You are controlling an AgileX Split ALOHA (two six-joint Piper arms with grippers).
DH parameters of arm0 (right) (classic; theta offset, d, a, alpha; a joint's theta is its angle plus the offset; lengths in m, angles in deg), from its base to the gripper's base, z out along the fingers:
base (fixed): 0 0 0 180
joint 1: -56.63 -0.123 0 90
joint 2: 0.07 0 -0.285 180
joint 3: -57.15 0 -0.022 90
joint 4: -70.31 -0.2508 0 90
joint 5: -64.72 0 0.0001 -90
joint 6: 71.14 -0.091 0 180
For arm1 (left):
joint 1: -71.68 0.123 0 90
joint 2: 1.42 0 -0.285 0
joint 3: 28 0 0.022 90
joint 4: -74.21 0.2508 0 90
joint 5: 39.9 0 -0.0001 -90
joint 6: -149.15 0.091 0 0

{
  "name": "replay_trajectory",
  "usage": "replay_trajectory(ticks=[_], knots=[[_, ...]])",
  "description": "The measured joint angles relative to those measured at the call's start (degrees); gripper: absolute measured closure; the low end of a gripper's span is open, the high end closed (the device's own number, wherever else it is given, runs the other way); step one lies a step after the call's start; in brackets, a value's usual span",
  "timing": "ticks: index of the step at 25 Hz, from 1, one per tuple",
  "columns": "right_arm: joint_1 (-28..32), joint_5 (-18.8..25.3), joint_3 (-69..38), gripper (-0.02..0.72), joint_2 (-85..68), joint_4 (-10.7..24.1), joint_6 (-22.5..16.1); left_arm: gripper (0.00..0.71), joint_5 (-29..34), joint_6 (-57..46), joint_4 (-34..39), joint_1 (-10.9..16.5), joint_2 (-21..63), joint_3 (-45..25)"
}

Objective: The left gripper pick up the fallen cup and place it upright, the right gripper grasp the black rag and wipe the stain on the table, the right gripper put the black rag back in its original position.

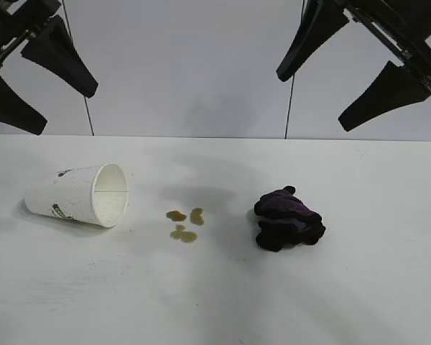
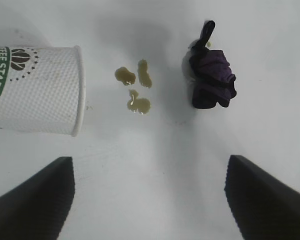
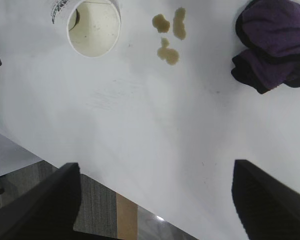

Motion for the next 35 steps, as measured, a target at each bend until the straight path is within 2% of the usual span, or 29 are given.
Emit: replay_trajectory(ticks=[19,31,35], knots=[[0.0,-0.2,0.0,0.136,0.0,0.0,0.0,0.116,-0.1,0.0,0.1,0.0,0.0,0.0],[0.0,-0.2,0.0,0.136,0.0,0.4,0.0,0.116,-3.8,0.3,0.0,0.0,0.0,0.0],[0.0,-0.2,0.0,0.136,0.0,0.4,0.0,0.114,-4.7,3.9,0.0,0.0,0.0,0.0]])
